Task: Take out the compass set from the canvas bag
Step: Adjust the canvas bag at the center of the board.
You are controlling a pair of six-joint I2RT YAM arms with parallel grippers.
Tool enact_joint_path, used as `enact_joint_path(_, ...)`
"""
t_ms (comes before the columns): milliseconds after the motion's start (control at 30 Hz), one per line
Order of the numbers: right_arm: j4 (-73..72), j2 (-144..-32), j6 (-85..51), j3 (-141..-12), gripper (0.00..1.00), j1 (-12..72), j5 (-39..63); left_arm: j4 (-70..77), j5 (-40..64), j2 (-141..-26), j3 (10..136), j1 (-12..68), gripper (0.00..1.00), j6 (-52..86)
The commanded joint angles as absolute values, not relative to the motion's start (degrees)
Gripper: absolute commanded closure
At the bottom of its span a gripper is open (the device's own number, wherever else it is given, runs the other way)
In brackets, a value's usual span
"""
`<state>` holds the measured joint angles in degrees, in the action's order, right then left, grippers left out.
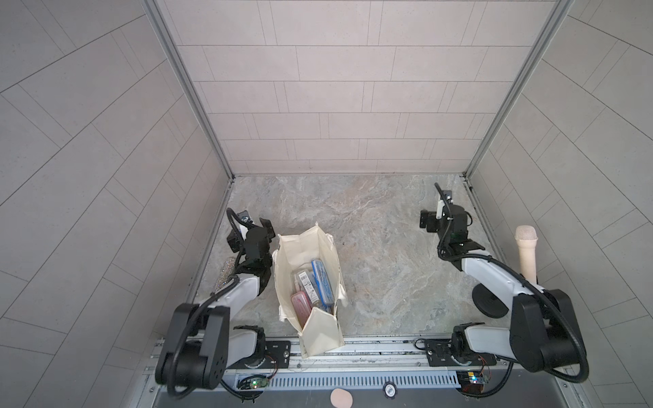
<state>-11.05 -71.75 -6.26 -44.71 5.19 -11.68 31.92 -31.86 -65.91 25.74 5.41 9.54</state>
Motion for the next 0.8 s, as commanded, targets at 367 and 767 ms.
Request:
enact_joint_path(367, 21.8, -59.9, -41.2, -56.6, 0.00, 12.7, 4.0, -13.8, -22.9, -38.3, 48.7, 12.2, 0.00, 24.9)
enact_joint_path(767, 50.0, -76.7, -31.1, -88.5, 0.02, 46.9, 2.8, -59.0, -36.6, -52.0, 78.9, 48.4, 0.07, 39.0)
